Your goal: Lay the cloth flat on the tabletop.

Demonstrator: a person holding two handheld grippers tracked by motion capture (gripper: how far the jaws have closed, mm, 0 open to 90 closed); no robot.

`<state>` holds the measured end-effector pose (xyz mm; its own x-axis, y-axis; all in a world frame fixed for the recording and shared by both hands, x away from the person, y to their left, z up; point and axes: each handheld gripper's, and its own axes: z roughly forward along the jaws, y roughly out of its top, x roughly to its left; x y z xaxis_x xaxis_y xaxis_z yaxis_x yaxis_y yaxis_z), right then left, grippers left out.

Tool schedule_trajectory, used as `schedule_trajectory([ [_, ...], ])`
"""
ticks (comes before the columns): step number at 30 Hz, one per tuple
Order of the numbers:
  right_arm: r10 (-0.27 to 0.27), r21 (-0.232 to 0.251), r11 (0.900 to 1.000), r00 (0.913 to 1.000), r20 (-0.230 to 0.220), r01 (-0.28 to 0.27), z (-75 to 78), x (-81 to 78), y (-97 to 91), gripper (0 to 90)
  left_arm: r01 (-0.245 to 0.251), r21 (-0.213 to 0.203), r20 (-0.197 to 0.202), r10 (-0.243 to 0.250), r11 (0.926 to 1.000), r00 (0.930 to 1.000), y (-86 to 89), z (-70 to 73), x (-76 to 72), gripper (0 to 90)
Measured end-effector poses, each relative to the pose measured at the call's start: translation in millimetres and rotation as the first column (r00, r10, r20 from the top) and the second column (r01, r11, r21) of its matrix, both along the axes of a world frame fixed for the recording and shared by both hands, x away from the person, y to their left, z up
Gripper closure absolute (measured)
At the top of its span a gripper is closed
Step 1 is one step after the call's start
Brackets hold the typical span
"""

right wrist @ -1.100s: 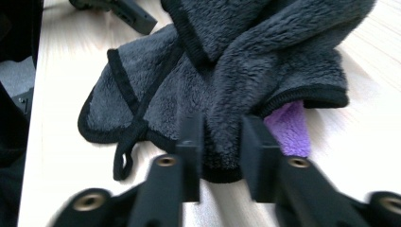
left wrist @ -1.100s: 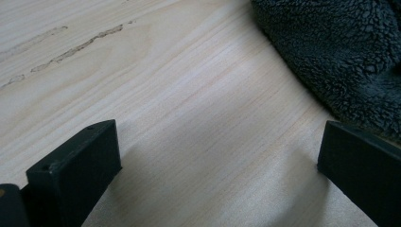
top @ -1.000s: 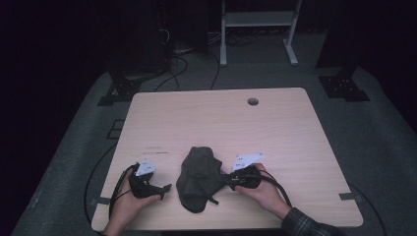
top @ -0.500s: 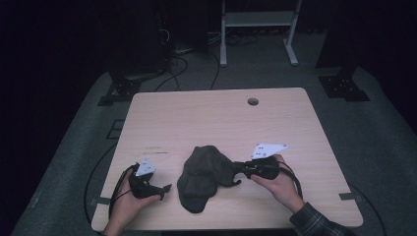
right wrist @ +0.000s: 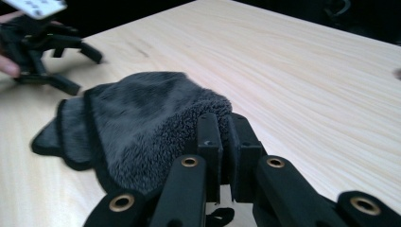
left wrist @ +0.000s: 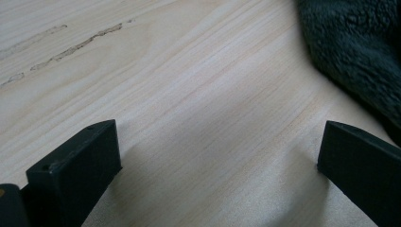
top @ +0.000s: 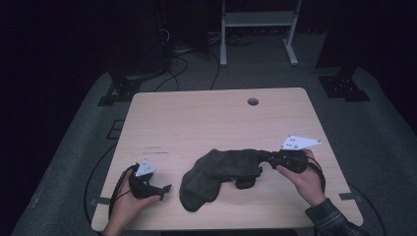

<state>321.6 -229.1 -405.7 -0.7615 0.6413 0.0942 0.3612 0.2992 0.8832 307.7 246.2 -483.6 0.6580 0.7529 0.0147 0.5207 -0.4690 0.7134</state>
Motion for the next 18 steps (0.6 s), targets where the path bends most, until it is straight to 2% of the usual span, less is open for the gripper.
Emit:
schedule_trajectory([
  [3, -0.026, 0.001, 0.9997, 0.9997, -0.002, 0.026, -0.3, 1.0, -9.6, 84.4, 0.0, 0.0, 0.0, 0.0, 1.0, 1.0, 0.0, 0.0, 0.0, 0.0],
  [6, -0.071, -0.008, 0.9974, 0.9975, -0.001, 0.071, -2.5, 3.2, -24.3, 84.4, 0.0, 0.0, 0.0, 0.0, 1.0, 1.0, 0.0, 0.0, 0.0, 0.0],
  [7, -0.107, -0.017, 0.9941, 0.9942, -0.007, 0.107, -3.9, 5.2, -35.0, 84.5, 0.0, 0.001, 0.0, 0.0, 1.0, 1.0, 0.0, 0.0, 0.0, 0.0],
  [8, -0.107, -0.017, 0.9941, 0.9942, -0.007, 0.107, -3.9, 5.2, -35.0, 84.5, 0.0, 0.001, 0.0, 0.0, 1.0, 1.0, 0.0, 0.0, 0.0, 0.0],
  [9, -0.14, -0.021, 0.9899, 0.9901, -0.009, 0.14, -5.3, 8.0, -45.8, 84.5, -0.001, 0.0, 0.0, 0.001, 1.0, 1.0, 0.0, 0.0, -0.1, 0.0],
  [10, -0.14, -0.021, 0.9899, 0.9901, -0.009, 0.14, -5.3, 8.0, -45.8, 84.5, -0.001, 0.0, 0.0, 0.001, 1.0, 1.0, 0.0, 0.0, -0.1, 0.0],
  [13, -0.19, -0.032, 0.9814, 0.9816, -0.016, 0.189, -9.7, 13.3, -61.6, 84.6, -0.001, 0.0, -0.001, 0.001, 1.0, 1.0, 0.0, 0.0, -0.1, 0.0],
  [15, -0.234, -0.058, 0.971, 0.9718, -0.03, 0.232, -16.3, 19.5, -73.9, 84.5, -0.001, 0.0, 0.0, 0.001, 1.0, 1.0, 0.0, 0.0, -0.1, 0.0],
  [16, -0.234, -0.058, 0.971, 0.9718, -0.03, 0.232, -16.3, 19.5, -73.9, 84.5, -0.001, 0.0, 0.0, 0.001, 1.0, 1.0, 0.0, 0.0, -0.1, 0.0],
  [17, -0.259, -0.075, 0.9638, 0.9648, -0.042, 0.256, -21.6, 24.5, -80.3, 84.6, -0.001, 0.0, 0.0, 0.001, 1.0, 1.0, -0.1, 0.0, -0.2, 0.0],
  [18, -0.259, -0.075, 0.9638, 0.9648, -0.042, 0.256, -21.6, 24.5, -80.3, 84.6, -0.001, 0.0, 0.0, 0.001, 1.0, 1.0, -0.1, 0.0, -0.2, 0.0],
])
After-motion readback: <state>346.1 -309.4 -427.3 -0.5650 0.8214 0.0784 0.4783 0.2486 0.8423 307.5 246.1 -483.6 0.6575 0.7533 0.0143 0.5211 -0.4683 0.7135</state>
